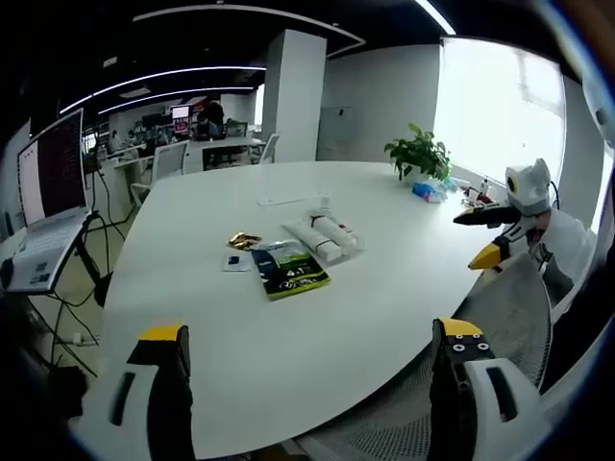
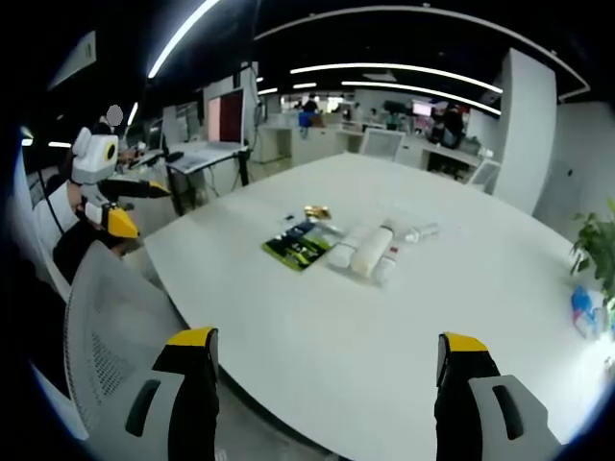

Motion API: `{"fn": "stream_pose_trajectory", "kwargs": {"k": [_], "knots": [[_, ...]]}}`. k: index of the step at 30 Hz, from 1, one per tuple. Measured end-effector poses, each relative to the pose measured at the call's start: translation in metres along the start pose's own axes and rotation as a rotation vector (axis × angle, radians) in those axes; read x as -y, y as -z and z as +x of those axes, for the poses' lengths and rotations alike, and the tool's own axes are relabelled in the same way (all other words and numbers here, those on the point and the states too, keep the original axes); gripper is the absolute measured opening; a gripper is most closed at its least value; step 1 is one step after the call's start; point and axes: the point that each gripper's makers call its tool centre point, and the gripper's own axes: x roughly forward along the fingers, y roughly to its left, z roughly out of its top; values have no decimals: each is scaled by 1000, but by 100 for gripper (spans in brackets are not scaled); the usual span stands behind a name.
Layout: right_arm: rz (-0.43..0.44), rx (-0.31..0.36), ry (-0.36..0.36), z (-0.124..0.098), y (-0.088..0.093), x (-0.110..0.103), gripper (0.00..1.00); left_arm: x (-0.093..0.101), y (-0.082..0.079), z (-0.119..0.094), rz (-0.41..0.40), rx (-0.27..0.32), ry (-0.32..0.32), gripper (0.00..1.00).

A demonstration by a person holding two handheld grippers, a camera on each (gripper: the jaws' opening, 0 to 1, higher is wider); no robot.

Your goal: Arrange the skincare products in the storage area until every visible bottle or jar stands upright without overlapping.

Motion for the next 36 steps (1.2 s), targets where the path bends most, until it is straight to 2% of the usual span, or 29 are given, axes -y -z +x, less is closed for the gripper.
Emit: {"fn": "stream_pose_trajectory", "kwargs": {"k": [8, 22, 36], "knots": [[2, -8, -2, 1, 0, 1, 99, 0, 0, 2, 3, -7, 5, 99], [-32, -16, -17, 12, -10, 7, 99, -2, -4, 3, 5, -5, 3, 99], [-52, -14, -10, 25, -22, 24, 99, -4, 0, 3, -3, -8, -5, 99]]}}
